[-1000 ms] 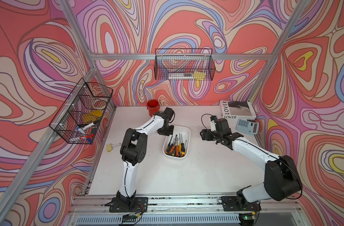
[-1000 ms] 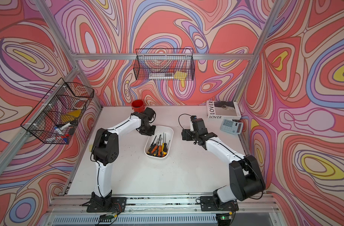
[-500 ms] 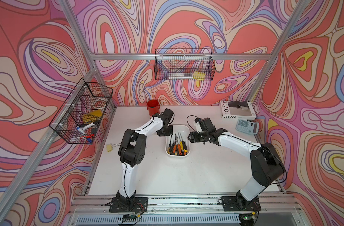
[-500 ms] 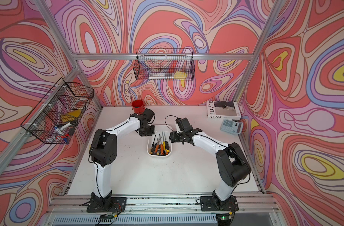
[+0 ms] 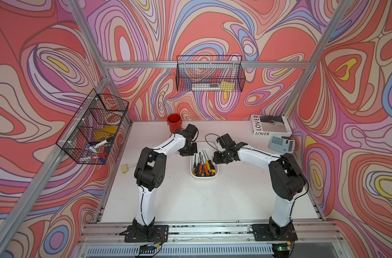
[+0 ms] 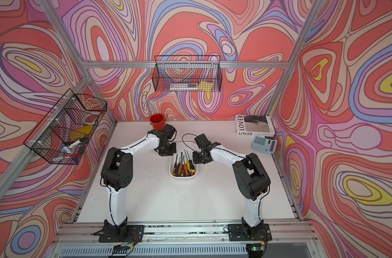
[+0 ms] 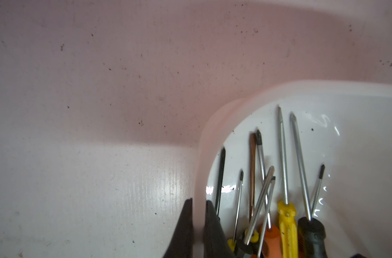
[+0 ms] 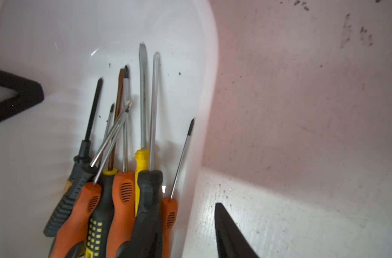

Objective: Take out the screwdriver from the storage box
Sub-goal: Pick up the storage box at the center of the board.

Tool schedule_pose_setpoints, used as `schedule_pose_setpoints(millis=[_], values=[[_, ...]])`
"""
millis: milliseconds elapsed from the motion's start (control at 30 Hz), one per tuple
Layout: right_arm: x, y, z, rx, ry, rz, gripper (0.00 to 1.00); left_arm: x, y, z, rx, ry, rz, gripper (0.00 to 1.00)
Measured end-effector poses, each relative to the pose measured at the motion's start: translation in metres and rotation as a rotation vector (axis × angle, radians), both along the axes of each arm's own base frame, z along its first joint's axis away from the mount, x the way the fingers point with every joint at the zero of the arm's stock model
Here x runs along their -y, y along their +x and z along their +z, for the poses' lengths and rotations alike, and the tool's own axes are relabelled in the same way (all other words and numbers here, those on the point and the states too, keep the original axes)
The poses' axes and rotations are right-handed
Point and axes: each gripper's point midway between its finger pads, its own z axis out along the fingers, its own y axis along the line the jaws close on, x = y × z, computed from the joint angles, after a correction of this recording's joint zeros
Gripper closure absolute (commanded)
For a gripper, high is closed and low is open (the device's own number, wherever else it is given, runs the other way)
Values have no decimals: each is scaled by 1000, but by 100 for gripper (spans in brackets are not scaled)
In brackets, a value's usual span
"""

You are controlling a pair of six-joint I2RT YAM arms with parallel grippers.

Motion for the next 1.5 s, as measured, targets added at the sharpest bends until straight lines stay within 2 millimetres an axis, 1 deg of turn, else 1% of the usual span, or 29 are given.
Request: schedule_pose_setpoints(millis=[33,67,167,200,267,367,467,567,600,700,800,900,933,1000,1133,1167,1233,1333,1400,1467,1500], values=[[0,0,-1,-4,-5,-1,69,0,0,0,0,0,0,76],[-1,0,-2,-9,-8,0,72,0,0,-1,-2,-3,2,65],[-2,1,-4,-15,-16,-4,82,-4,-8,-15,-36,12,9,40],[-2,1,-4,-17,-16,-6,85,-6,-12,-20,-50,18,12,33],[-3,3,-3,-13,-17,-18,90,-8,-16,-25,-66,25,18,28],[-1,4,-4,-11,-30,-26,99,-8,-17,-26,-71,25,23,27],[0,5,-4,-10,-41,-28,100,-10,-22,-29,-83,28,26,32],[-1,9,-4,-6,-51,-30,100,-12,-27,-34,-99,34,33,47],[-1,10,-4,-3,-53,-31,100,-13,-28,-34,-101,34,36,49],[0,11,-4,0,-57,-35,100,-14,-31,-32,-99,31,50,49],[0,11,-4,2,-60,-36,100,-16,-32,-27,-85,23,71,46],[0,12,-4,4,-62,-37,100,-14,-26,-21,-53,9,87,46],[0,12,-4,5,-62,-36,100,-14,-24,-19,-42,5,90,47],[0,12,-4,5,-63,-36,100,-13,-19,-15,-26,3,96,53],[0,12,-4,7,-65,-33,100,-6,0,-1,25,-12,98,76],[0,12,-4,7,-65,-32,100,-4,3,0,32,-15,98,79],[0,12,-4,7,-66,-31,100,-3,8,0,37,-13,98,79],[1,12,-4,10,-67,-30,100,-3,9,-6,26,-3,95,81],[1,12,-4,11,-67,-28,100,-4,8,-11,11,7,94,89],[1,12,-4,11,-68,-27,100,-5,7,-16,-2,20,91,100],[1,12,-4,12,-69,-26,100,-5,8,-15,-2,19,92,100]])
